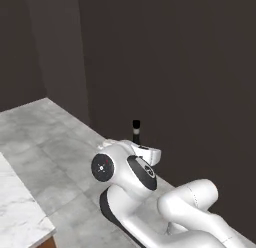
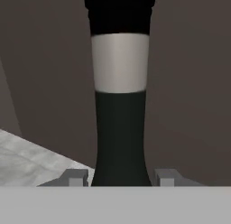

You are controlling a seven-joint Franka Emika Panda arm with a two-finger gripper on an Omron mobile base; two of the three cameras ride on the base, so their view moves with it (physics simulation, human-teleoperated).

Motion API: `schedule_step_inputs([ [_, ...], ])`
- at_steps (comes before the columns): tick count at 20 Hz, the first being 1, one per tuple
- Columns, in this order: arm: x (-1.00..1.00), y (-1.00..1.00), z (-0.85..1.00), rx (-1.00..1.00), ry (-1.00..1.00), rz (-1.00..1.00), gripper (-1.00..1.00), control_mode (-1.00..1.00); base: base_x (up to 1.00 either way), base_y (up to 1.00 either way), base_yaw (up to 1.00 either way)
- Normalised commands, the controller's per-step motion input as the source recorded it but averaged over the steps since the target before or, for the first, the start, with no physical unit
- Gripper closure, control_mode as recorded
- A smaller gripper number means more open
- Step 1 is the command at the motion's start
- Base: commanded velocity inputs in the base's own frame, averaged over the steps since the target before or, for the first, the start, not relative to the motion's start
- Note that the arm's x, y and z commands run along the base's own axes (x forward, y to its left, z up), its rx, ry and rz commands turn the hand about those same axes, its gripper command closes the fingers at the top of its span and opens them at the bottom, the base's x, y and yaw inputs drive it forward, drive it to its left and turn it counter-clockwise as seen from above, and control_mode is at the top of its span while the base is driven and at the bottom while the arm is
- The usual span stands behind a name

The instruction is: There is a wine glass and glass cup on the dining counter. Place the wine bottle next to the wine glass and the juice bottle next to the glass cup.

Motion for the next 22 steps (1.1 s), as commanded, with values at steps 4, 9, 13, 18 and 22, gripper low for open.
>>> schedule_step_inputs([
  [4,0.00,0.00,0.00,0.00,0.00,0.00,1.00,1.00,0.77,-0.03,0.40],
  [9,0.00,0.00,0.00,0.00,0.00,0.00,1.00,1.00,0.78,-0.02,0.39],
  [13,0.00,0.00,0.00,0.00,0.00,0.00,1.00,1.00,0.78,-0.03,0.38],
  [18,0.00,0.00,0.00,0.00,0.00,0.00,1.00,1.00,0.78,-0.04,0.37],
  [22,0.00,0.00,0.00,0.00,0.00,0.00,1.00,1.00,0.79,-0.09,0.35],
])
